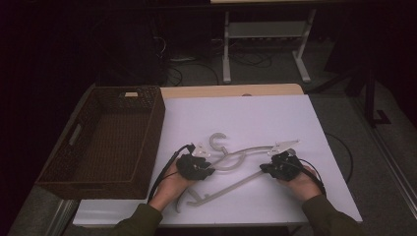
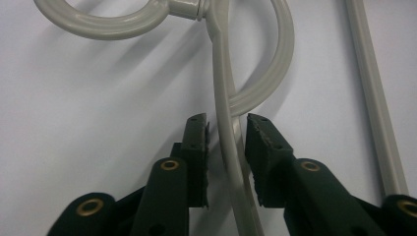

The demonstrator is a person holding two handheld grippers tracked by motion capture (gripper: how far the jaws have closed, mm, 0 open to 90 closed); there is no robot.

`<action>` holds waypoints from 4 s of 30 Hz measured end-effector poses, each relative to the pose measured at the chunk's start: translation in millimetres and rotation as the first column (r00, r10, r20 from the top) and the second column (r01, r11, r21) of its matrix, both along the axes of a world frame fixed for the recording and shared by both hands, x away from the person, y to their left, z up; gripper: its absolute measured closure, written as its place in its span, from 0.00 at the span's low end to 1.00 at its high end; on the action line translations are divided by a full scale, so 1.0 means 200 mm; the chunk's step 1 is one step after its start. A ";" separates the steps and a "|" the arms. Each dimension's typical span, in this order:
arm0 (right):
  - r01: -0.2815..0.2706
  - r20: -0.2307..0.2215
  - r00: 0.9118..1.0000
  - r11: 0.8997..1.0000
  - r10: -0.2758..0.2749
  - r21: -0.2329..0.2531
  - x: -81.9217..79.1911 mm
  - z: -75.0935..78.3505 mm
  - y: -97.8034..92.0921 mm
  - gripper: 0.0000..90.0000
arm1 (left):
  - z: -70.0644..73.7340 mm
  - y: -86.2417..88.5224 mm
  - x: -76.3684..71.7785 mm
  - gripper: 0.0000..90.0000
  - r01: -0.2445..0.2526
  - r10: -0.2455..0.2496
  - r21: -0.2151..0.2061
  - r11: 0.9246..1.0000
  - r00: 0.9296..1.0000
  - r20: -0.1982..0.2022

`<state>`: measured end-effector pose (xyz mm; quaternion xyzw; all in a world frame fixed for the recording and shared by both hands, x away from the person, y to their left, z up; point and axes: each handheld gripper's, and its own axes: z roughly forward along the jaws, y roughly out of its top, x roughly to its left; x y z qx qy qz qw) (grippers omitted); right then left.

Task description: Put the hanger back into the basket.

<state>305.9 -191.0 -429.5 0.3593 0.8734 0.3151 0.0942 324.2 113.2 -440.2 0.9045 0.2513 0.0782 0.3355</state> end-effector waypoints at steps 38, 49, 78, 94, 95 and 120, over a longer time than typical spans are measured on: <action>0.015 0.134 0.990 0.983 -0.040 0.184 -0.07 0.12 -0.07 0.51 | 0.08 -0.01 0.00 0.92 -0.086 0.085 0.004 0.996 0.996 0.011; 0.067 0.196 0.973 0.962 -0.122 0.265 -0.19 0.14 -0.14 0.17 | 0.18 0.03 0.00 0.92 -0.109 0.109 -0.030 0.994 0.994 0.016; 0.103 0.239 0.953 0.940 -0.187 0.325 -0.28 0.12 -0.27 0.12 | 0.68 0.27 0.10 0.92 -0.171 0.175 -0.074 0.983 0.984 0.047; 0.122 0.246 0.945 0.932 -0.214 0.341 -0.28 0.13 -0.26 0.00 | 0.89 0.64 0.15 0.92 -0.264 0.272 -0.109 0.958 0.960 0.063; 0.118 0.248 0.946 0.935 -0.209 0.336 -0.28 0.12 -0.26 0.00 | 0.90 0.66 0.15 0.92 -0.272 0.280 -0.111 0.956 0.958 0.066; 0.138 0.244 0.944 0.935 -0.224 0.326 -0.28 0.11 -0.26 0.00 | 0.93 1.45 0.12 0.92 -0.492 0.498 -0.077 0.867 0.856 0.138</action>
